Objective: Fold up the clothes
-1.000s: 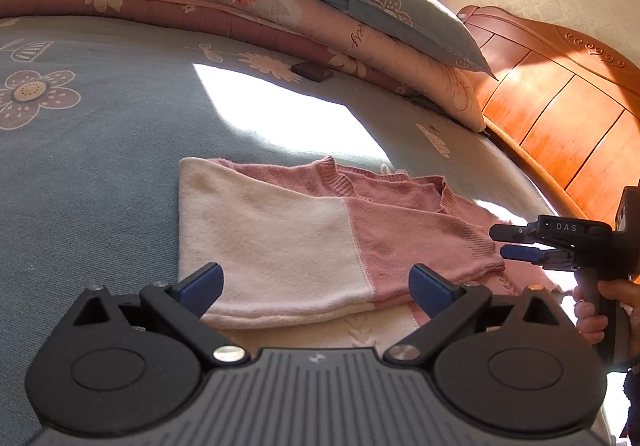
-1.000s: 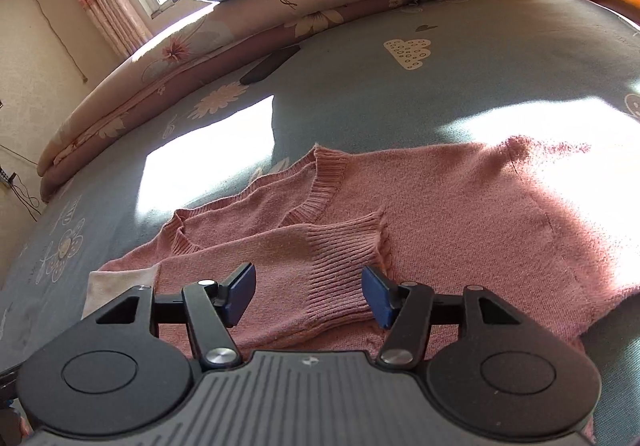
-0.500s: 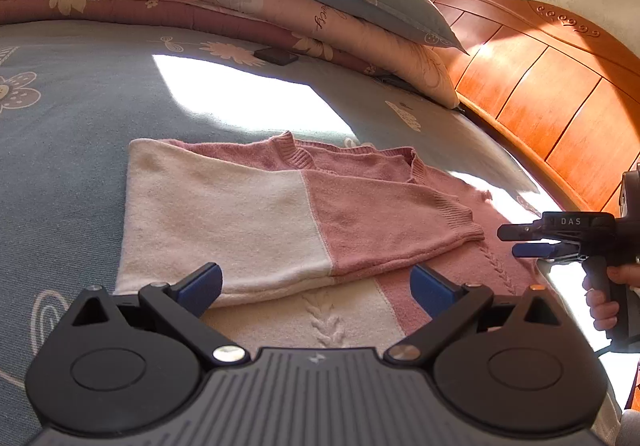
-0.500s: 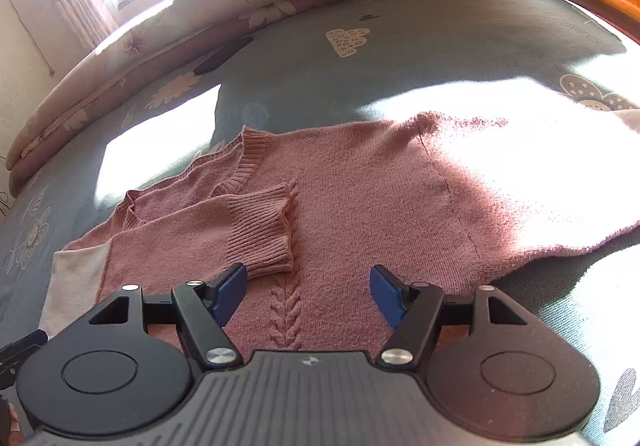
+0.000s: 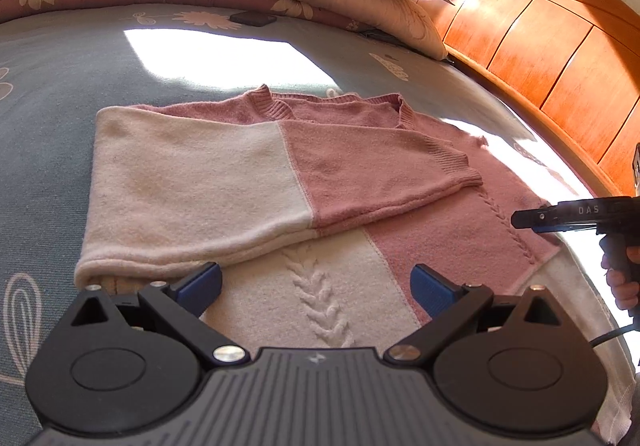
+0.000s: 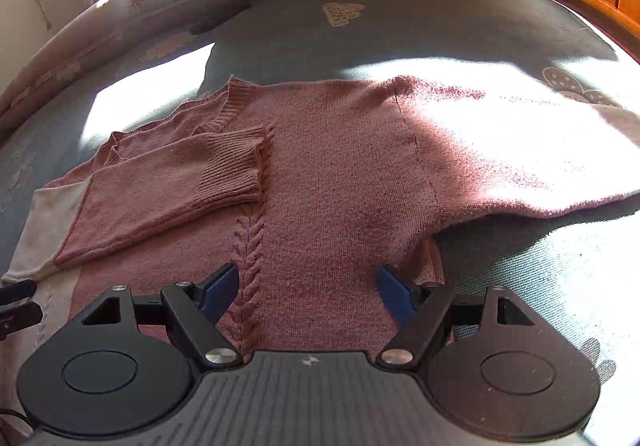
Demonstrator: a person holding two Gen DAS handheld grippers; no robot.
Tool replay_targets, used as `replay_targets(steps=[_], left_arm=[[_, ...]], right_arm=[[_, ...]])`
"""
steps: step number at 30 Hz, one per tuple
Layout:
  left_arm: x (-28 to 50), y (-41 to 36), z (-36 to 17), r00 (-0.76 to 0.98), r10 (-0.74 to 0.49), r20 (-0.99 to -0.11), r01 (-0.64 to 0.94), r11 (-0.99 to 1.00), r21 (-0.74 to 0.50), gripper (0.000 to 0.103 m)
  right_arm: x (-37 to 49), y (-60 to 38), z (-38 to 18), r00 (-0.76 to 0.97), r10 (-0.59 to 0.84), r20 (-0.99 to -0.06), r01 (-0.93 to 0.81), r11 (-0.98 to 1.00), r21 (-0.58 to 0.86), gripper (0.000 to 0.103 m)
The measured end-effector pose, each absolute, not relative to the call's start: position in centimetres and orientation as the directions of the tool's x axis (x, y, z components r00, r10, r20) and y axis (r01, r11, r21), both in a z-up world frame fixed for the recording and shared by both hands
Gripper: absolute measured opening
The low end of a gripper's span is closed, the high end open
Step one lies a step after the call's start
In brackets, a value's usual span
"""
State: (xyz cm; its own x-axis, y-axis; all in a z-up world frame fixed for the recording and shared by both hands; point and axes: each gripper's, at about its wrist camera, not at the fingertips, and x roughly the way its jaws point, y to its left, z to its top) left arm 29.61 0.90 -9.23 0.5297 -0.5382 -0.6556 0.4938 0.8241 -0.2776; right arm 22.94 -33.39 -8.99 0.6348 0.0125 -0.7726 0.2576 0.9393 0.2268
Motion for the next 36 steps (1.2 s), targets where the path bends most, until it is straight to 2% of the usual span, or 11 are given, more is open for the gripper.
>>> replay_targets(steps=[2, 4, 8, 13, 18, 21, 24, 27, 32, 36], left_arm=[[29.7, 1.0, -9.3, 0.526, -0.542, -0.656, 0.496, 0.822, -0.281, 0.102], [29.9, 1.2, -9.4, 0.523, -0.551, -0.65, 0.493, 0.818, -0.297, 0.102], [30.1, 1.9, -9.5, 0.516, -0.576, -0.634, 0.483, 0.807, -0.34, 0.102], [30.3, 2.0, -9.5, 0.51, -0.586, -0.63, 0.487, 0.8, -0.35, 0.102], [30.1, 1.5, -9.4, 0.513, -0.57, -0.642, 0.499, 0.807, -0.317, 0.102], [30.1, 1.4, -9.4, 0.516, -0.564, -0.645, 0.503, 0.809, -0.305, 0.102], [30.1, 1.4, -9.4, 0.515, -0.564, -0.645, 0.505, 0.808, -0.303, 0.102], [30.2, 1.5, -9.4, 0.514, -0.566, -0.644, 0.503, 0.807, -0.308, 0.102], [30.1, 1.5, -9.5, 0.515, -0.565, -0.644, 0.503, 0.808, -0.306, 0.102], [30.0, 1.4, -9.5, 0.519, -0.562, -0.644, 0.508, 0.808, -0.297, 0.102]], right_arm=[[22.4, -33.8, -9.4, 0.677, 0.056, -0.733, 0.232, 0.93, 0.285, 0.098], [22.2, -33.6, -9.6, 0.686, 0.073, -0.724, 0.209, 0.933, 0.292, 0.103], [22.5, -32.8, -9.5, 0.658, 0.052, -0.751, 0.187, 0.955, 0.23, 0.103], [21.1, -33.4, -9.1, 0.644, 0.039, -0.764, 0.205, 0.953, 0.222, 0.103], [18.4, -33.9, -7.6, 0.674, 0.093, -0.733, 0.22, 0.922, 0.319, 0.103], [17.6, -33.0, -7.0, 0.691, 0.124, -0.712, 0.168, 0.93, 0.326, 0.103], [16.6, -32.7, -8.3, 0.657, 0.104, -0.747, 0.197, 0.932, 0.304, 0.103], [14.0, -33.3, -9.5, 0.682, 0.088, -0.726, 0.208, 0.928, 0.308, 0.103], [11.6, -32.8, -8.3, 0.673, 0.088, -0.734, 0.224, 0.922, 0.317, 0.103], [11.5, -30.6, -7.6, 0.668, 0.133, -0.732, 0.153, 0.938, 0.31, 0.103]])
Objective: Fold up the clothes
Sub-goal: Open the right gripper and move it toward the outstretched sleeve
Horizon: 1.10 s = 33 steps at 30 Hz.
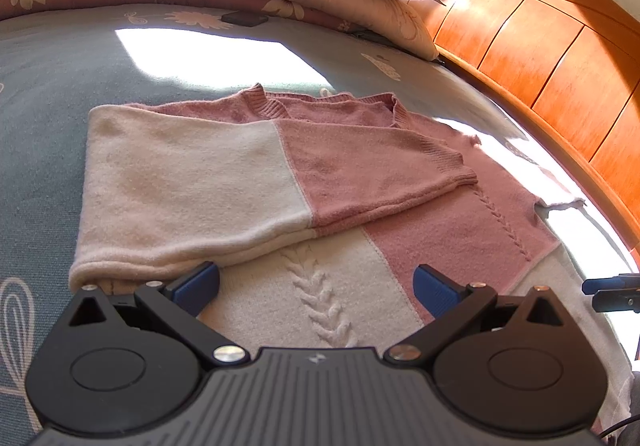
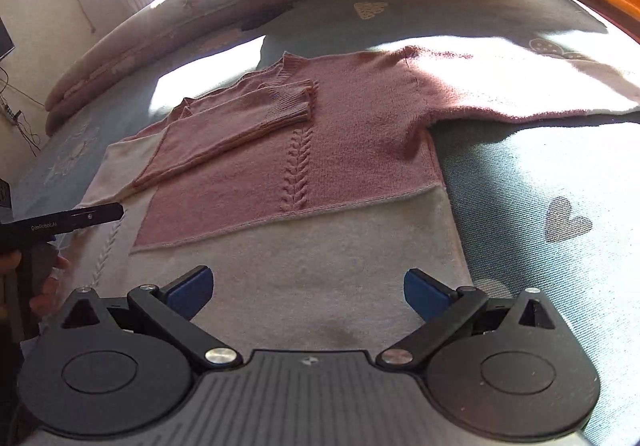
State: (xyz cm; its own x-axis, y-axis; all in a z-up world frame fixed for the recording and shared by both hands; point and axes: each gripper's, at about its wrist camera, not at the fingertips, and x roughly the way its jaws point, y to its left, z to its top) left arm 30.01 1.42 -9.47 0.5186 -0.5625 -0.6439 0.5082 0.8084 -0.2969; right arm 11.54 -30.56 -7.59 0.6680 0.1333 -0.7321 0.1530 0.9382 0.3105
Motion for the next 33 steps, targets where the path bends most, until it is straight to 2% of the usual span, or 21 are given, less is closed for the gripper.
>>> replay_targets(steps=[4, 8, 14, 21, 23, 29, 33], left_arm=[[30.0, 1.5, -9.4, 0.518, -0.563, -0.643, 0.511, 0.807, -0.295, 0.102], [30.1, 1.6, -9.4, 0.516, -0.568, -0.641, 0.506, 0.806, -0.307, 0.102], [30.0, 1.7, -9.5, 0.517, -0.57, -0.638, 0.505, 0.805, -0.311, 0.102], [29.7, 1.4, -9.5, 0.526, -0.554, -0.645, 0.517, 0.811, -0.275, 0.102], [29.7, 1.3, -9.5, 0.527, -0.553, -0.645, 0.516, 0.811, -0.274, 0.102], [29.7, 1.3, -9.5, 0.528, -0.555, -0.643, 0.51, 0.812, -0.283, 0.102], [29.6, 1.4, -9.5, 0.529, -0.556, -0.641, 0.511, 0.812, -0.282, 0.102]], right_arm=[[10.7, -29.8, -9.2, 0.629, 0.115, -0.769, 0.18, 0.941, 0.288, 0.103], [7.8, -29.5, -9.8, 0.665, 0.079, -0.742, 0.157, 0.957, 0.243, 0.103], [6.0, -28.4, -9.3, 0.644, 0.004, -0.765, 0.183, 0.97, 0.16, 0.103], [6.4, -25.1, -10.1, 0.623, -0.025, -0.782, 0.094, 0.995, 0.043, 0.103], [6.0, -24.8, -10.4, 0.647, -0.04, -0.762, 0.09, 0.996, 0.024, 0.103], [6.0, -25.4, -10.2, 0.632, -0.042, -0.774, 0.11, 0.993, 0.036, 0.103], [5.8, -26.5, -9.2, 0.627, -0.084, -0.775, 0.19, 0.981, 0.048, 0.103]])
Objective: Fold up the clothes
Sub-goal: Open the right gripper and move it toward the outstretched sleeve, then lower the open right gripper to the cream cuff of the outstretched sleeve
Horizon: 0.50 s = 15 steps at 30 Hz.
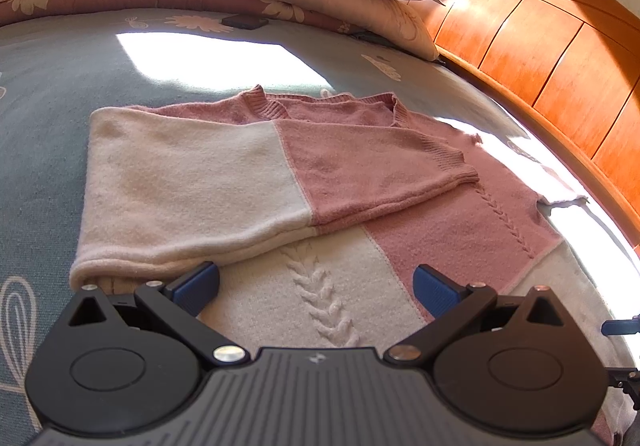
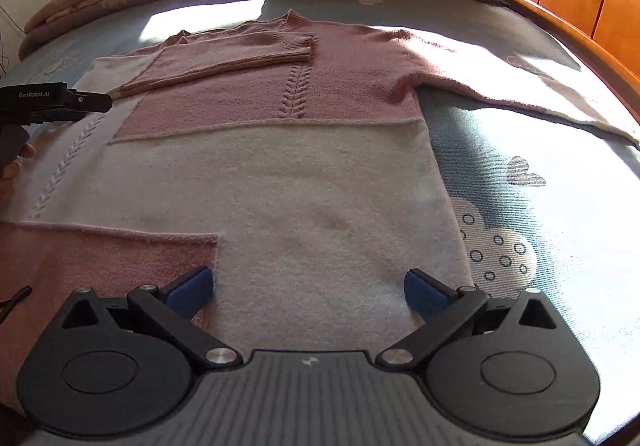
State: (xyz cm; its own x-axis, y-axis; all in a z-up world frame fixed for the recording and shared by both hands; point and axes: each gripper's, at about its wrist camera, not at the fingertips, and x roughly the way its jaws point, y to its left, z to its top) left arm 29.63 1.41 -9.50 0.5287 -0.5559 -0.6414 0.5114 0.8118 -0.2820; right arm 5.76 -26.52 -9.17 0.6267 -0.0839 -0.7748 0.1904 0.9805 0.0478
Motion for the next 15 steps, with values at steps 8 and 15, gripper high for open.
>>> replay_targets(steps=[8, 15], left_arm=[[29.7, 1.3, -9.4, 0.529, -0.55, -0.646, 0.504, 0.816, -0.282, 0.102], [29.7, 1.5, -9.5, 0.534, -0.558, -0.635, 0.503, 0.814, -0.291, 0.102]], right_arm=[[1.4, -33.4, -2.6, 0.666, -0.282, -0.69, 0.375, 0.927, -0.017, 0.103], [-2.9, -36.4, 4.0, 0.64, -0.468, -0.609, 0.439, 0.874, -0.209, 0.103]])
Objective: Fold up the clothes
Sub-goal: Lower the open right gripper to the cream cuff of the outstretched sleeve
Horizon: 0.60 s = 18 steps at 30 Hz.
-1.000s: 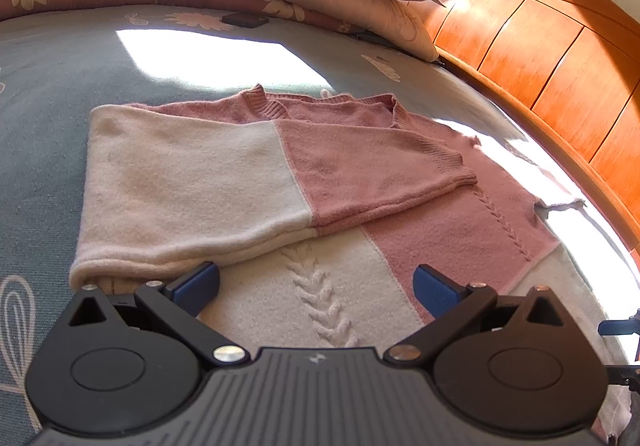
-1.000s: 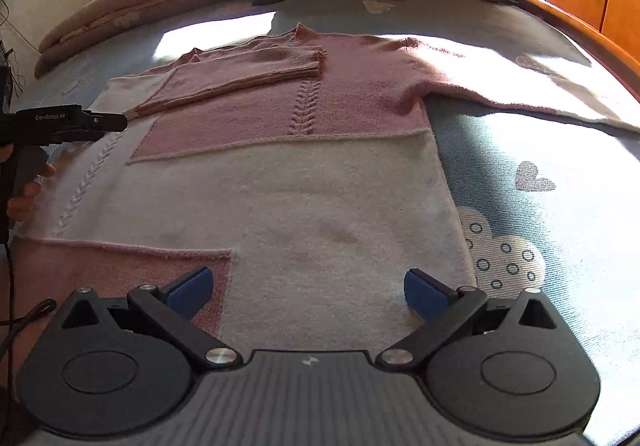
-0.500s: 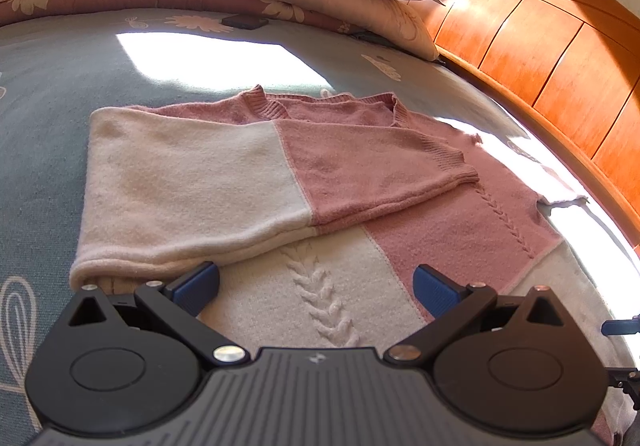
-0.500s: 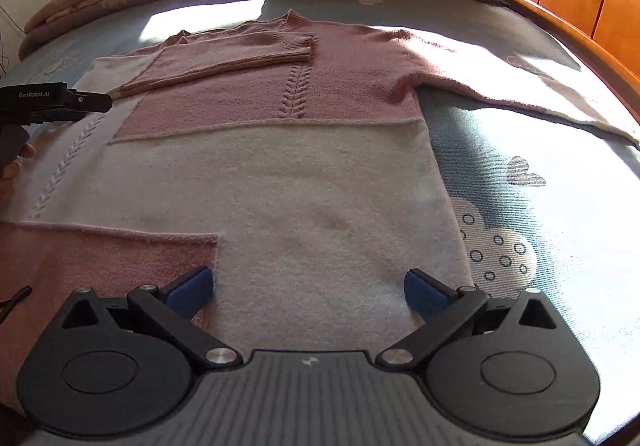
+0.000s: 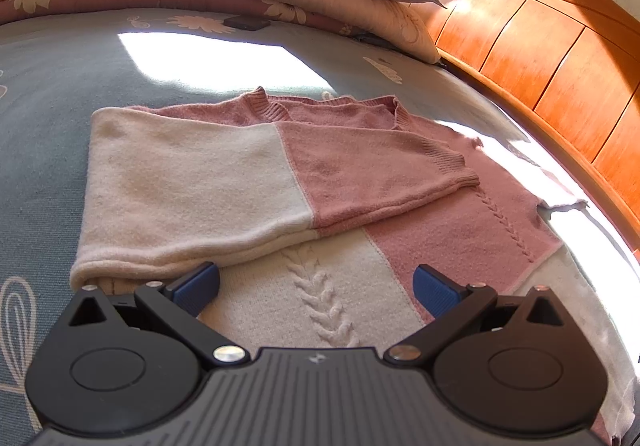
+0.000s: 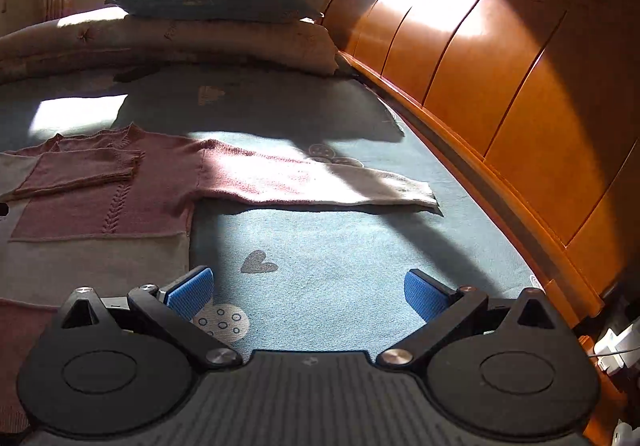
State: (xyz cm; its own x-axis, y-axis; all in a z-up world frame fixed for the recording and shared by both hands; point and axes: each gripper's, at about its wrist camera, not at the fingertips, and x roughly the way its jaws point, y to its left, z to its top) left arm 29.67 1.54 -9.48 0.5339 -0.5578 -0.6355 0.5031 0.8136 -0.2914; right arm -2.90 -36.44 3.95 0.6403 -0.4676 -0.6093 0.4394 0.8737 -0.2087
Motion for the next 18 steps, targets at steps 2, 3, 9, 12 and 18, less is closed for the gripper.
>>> replay_targets(steps=[2, 3, 9, 12, 18], left_arm=[[29.6, 1.4, -9.5, 0.538, -0.551, -0.638, 0.502, 0.818, -0.282, 0.102], [29.6, 1.3, -9.4, 0.541, -0.546, -0.641, 0.5, 0.821, -0.277, 0.102], [29.2, 1.0, -9.3, 0.564, -0.514, -0.646, 0.482, 0.84, -0.248, 0.102], [28.7, 0.9, -9.4, 0.578, -0.495, -0.649, 0.489, 0.847, -0.21, 0.102], [28.1, 0.4, -9.5, 0.591, -0.464, -0.66, 0.512, 0.848, -0.137, 0.102]], right_arm=[[-4.1, -36.7, 6.2, 0.634, -0.516, -0.576, 0.444, 0.853, -0.275, 0.103], [-4.6, -36.8, 7.3, 0.635, -0.534, -0.558, 0.445, 0.843, -0.302, 0.103], [-4.8, -37.0, 9.2, 0.661, -0.532, -0.529, 0.447, 0.846, -0.292, 0.103], [-2.7, -36.3, 6.2, 0.669, -0.491, -0.558, 0.433, 0.868, -0.244, 0.103], [2.8, -35.4, -1.3, 0.669, -0.377, -0.641, 0.412, 0.905, -0.102, 0.103]])
